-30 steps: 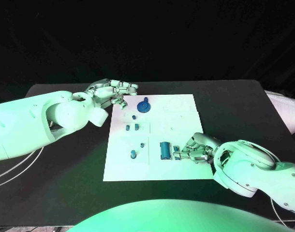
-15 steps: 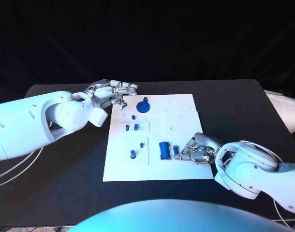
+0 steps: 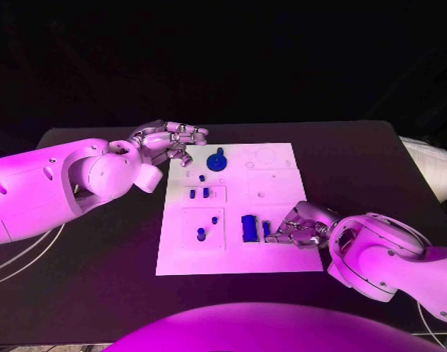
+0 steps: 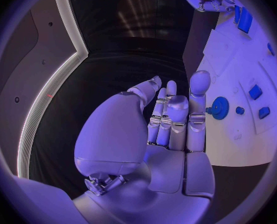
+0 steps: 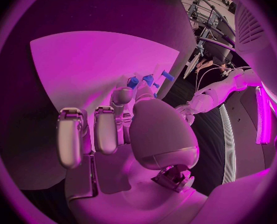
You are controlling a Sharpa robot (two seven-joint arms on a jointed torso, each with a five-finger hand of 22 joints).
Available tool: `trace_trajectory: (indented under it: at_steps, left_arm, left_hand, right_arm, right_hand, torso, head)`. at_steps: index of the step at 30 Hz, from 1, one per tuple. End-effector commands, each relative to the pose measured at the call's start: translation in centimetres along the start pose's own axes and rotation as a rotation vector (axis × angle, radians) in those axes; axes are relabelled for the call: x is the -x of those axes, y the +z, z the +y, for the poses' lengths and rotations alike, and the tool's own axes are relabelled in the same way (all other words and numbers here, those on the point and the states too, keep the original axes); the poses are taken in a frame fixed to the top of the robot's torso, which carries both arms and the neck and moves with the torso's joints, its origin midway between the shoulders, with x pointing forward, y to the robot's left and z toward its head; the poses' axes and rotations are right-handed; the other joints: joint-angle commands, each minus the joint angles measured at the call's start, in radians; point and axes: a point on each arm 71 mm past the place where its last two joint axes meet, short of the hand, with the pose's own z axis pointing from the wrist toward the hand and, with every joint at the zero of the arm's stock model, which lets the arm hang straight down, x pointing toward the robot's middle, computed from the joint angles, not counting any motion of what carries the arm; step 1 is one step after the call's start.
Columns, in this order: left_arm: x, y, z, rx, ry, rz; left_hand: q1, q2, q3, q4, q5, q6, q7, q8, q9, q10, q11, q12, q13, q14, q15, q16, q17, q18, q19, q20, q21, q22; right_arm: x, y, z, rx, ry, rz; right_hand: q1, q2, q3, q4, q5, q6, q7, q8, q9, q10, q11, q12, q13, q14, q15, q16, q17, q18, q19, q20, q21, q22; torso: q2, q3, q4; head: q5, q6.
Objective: Assemble the parts on the task board
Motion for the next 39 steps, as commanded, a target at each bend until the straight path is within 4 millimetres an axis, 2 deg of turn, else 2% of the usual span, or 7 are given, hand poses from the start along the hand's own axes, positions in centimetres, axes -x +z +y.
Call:
trace_trajectory:
  at_steps: [1, 13, 22, 29, 34, 37, 39]
  left_arm:
    - [-0.3, 0.1, -0.1, -0.005, 0.003, 0.023]
    - [-0.3, 0.1, 0.0, -0.005, 0.004, 0.023]
    - [-0.3, 0.0, 0.0, -0.005, 0.004, 0.022]
    - [-0.2, 0.0, -0.1, -0.006, 0.004, 0.019]
    - [0.1, 0.1, 0.0, -0.012, -0.025, -0.001]
    - [0.4, 0.2, 0.1, -0.022, -0.051, -0.023]
    - [0.6, 0.3, 0.1, -0.031, -0.065, -0.042]
  left_hand:
    - [0.002, 0.007, -0.006, 0.001, 0.006, -0.005, 0.000, 0.006, -0.001, -0.007, 0.001, 0.007, 0.002, -0.009, -0.001, 0.000, -0.001, 0.015, -0.006, 0.004, -0.003, -0.001]
    - [0.002, 0.007, -0.006, 0.001, 0.006, -0.005, 0.000, 0.006, -0.001, -0.007, 0.001, 0.007, 0.002, -0.009, -0.001, 0.000, -0.001, 0.015, -0.006, 0.004, -0.003, -0.001]
    - [0.002, 0.007, -0.006, 0.001, 0.006, -0.005, 0.000, 0.006, -0.001, -0.007, 0.001, 0.007, 0.002, -0.009, -0.001, 0.000, -0.001, 0.015, -0.006, 0.004, -0.003, -0.001]
    - [0.002, 0.007, -0.006, 0.001, 0.006, -0.005, 0.000, 0.006, -0.001, -0.007, 0.001, 0.007, 0.002, -0.009, -0.001, 0.000, -0.001, 0.015, -0.006, 0.004, -0.003, -0.001]
    - [-0.002, 0.007, -0.010, 0.004, 0.006, -0.007, 0.001, 0.008, -0.002, -0.013, 0.002, 0.011, 0.001, -0.015, 0.000, -0.007, -0.016, 0.018, -0.012, 0.005, -0.026, -0.011]
    - [-0.006, 0.006, -0.013, 0.007, 0.006, -0.009, 0.001, 0.009, -0.002, -0.015, 0.002, 0.014, 0.001, -0.025, 0.002, -0.018, -0.035, 0.021, -0.020, 0.006, -0.050, -0.023]
    - [-0.008, 0.006, -0.016, 0.009, 0.006, -0.010, -0.001, 0.011, -0.003, -0.018, 0.002, 0.018, 0.001, -0.053, 0.002, -0.049, -0.083, 0.030, -0.044, 0.007, -0.110, -0.050]
  right_arm:
    - [-0.1, 0.1, 0.0, 0.006, -0.020, 0.001]
    - [-0.2, 1.0, 0.0, 0.002, -0.056, -0.009]
    - [-0.2, 1.1, 0.3, 0.011, -0.050, -0.028]
    - [0.2, 0.7, 0.5, 0.049, 0.052, -0.042]
    - [2.2, 1.1, 0.5, 0.116, 0.237, -0.064]
    - [3.9, 1.7, 0.1, 0.172, 0.365, -0.086]
    - [4.9, 2.3, -0.3, 0.205, 0.452, -0.096]
  right_hand:
    - [0.011, 0.009, 0.004, -0.006, -0.001, -0.002, 0.005, -0.004, 0.001, -0.005, 0.001, 0.002, 0.002, 0.056, -0.001, -0.003, 0.001, -0.008, -0.002, 0.002, -0.005, 0.104]
    - [0.063, 0.029, 0.015, -0.032, -0.018, -0.002, 0.003, -0.003, 0.002, -0.005, -0.001, 0.002, 0.003, 0.057, -0.003, -0.002, 0.002, -0.009, -0.001, 0.000, -0.005, 0.105]
    - [0.071, 0.030, 0.010, -0.037, -0.037, -0.003, 0.005, -0.003, 0.002, -0.006, 0.000, 0.000, 0.002, 0.057, -0.003, -0.003, 0.001, -0.009, -0.002, 0.000, -0.005, 0.105]
    - [0.026, 0.004, -0.032, -0.007, -0.008, -0.015, 0.010, -0.010, -0.001, -0.019, 0.006, -0.041, -0.021, 0.052, 0.002, -0.024, -0.025, -0.004, -0.014, 0.003, -0.019, 0.087]
    - [0.036, -0.012, -0.055, -0.003, 0.002, -0.067, 0.030, -0.027, -0.010, -0.094, 0.023, -0.235, -0.140, 0.024, 0.016, -0.121, -0.137, 0.019, -0.074, 0.015, -0.090, 0.001]
    - [0.073, -0.002, -0.052, -0.019, 0.003, -0.106, 0.044, -0.027, -0.019, -0.132, 0.036, -0.270, -0.171, -0.016, 0.026, -0.256, -0.280, 0.046, -0.151, 0.025, -0.188, -0.111]
    - [0.103, 0.010, -0.044, -0.033, -0.003, -0.123, 0.051, -0.028, -0.024, -0.158, 0.044, -0.301, -0.199, -0.046, 0.032, -0.357, -0.380, 0.065, -0.204, 0.030, -0.263, -0.194]
  torso:
    - [0.000, -0.0006, 0.0001]
    - [0.001, 0.0000, 0.0003]
    - [0.000, 0.0000, -0.0005]
    - [-0.002, 0.0002, -0.0007]
    - [-0.009, -0.0020, -0.0025]
    - [-0.017, -0.0059, -0.0039]
    - [-0.023, -0.0084, -0.0048]
  head:
    - [-0.001, 0.000]
    - [0.003, 0.000]
    - [0.003, 0.000]
    - [0.003, 0.000]
    - [-0.004, 0.000]
    - [-0.005, 0.000]
    - [-0.008, 0.000]
